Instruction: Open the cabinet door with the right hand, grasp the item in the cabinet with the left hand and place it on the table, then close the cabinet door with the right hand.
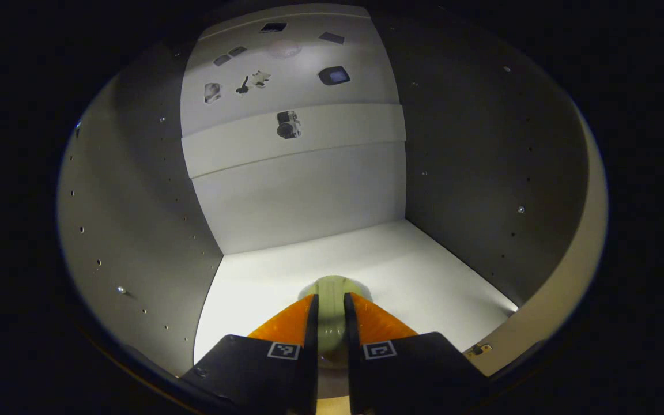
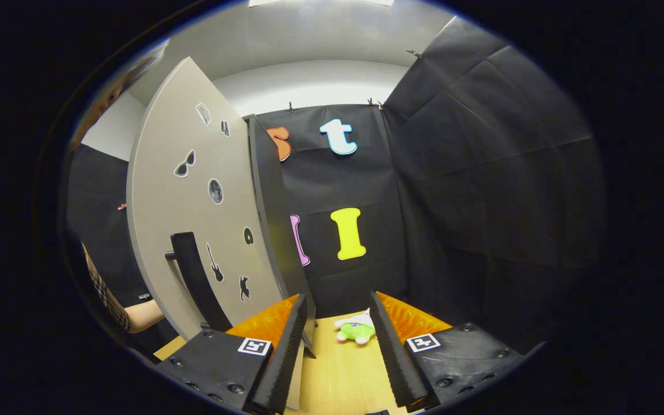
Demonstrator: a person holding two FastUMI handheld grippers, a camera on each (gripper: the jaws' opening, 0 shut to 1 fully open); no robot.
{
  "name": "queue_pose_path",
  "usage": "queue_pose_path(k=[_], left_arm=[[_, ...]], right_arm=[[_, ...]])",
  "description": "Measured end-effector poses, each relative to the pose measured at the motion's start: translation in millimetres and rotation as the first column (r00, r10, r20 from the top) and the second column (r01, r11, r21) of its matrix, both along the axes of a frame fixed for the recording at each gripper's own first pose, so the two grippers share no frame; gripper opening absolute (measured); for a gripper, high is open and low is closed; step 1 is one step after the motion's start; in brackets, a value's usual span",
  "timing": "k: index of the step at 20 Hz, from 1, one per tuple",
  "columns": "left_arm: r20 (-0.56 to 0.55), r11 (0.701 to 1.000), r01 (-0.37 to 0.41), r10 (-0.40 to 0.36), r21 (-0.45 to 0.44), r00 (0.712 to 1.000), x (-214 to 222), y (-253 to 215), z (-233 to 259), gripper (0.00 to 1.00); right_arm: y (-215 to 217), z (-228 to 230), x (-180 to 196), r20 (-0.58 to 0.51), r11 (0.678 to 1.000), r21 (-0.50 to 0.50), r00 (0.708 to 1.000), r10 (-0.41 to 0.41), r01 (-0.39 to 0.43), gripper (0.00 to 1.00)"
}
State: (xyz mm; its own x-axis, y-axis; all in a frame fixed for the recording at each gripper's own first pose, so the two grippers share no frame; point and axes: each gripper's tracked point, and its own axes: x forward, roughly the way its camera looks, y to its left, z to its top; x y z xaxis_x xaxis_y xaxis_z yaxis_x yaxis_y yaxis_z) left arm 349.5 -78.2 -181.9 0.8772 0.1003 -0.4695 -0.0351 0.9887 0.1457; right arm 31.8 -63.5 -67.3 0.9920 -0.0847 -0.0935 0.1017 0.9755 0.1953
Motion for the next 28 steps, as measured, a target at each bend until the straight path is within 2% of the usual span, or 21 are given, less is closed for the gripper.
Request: queue_pose_path(k=[5, 8, 11, 13, 16, 18, 23, 28], left_arm=[[-0.002, 0.997, -0.038, 0.038, -0.061, 0.999, -34, 3, 14, 0.24], [0.029, 0.990, -0.061, 0.065, -0.127, 0.997, -71, 4, 33, 0.23], [0.046, 0.985, -0.064, 0.072, -0.160, 0.996, -120, -1, 43, 0.23], [0.054, 0.980, -0.090, 0.101, -0.178, 0.993, -152, -3, 43, 0.24], [0.063, 0.969, -0.089, 0.107, -0.230, 0.992, -192, -19, 37, 0.24], [0.060, 0.968, -0.096, 0.113, -0.231, 0.992, -218, -25, 26, 0.24], [0.003, 0.967, -0.041, 0.043, -0.250, 0.999, -284, -52, -23, 0.23], [-0.061, 0.958, -0.050, 0.034, -0.284, 0.998, -340, -71, -91, 0.24]], right_arm=[[6, 2, 6, 0.011, 0.999, -0.002, 0.998, 0.054, -0.054, 0.70], [14, 3, 9, 0.023, 0.995, 0.014, 0.995, 0.097, -0.097, 0.70], [32, 5, 7, 0.033, 0.984, 0.072, 0.986, 0.162, -0.164, 0.70], [37, 5, 3, 0.029, 0.981, 0.087, 0.984, 0.173, -0.175, 0.70], [30, 3, 2, 0.032, 0.986, 0.060, 0.987, 0.155, -0.156, 0.70], [26, -3, -6, 0.011, 0.990, 0.043, 0.991, 0.131, -0.131, 0.70], [30, -10, -26, -0.033, 0.994, 0.039, 0.994, 0.107, -0.106, 0.70], [32, -11, -42, -0.034, 0.996, 0.012, 0.995, 0.094, -0.094, 0.70]])
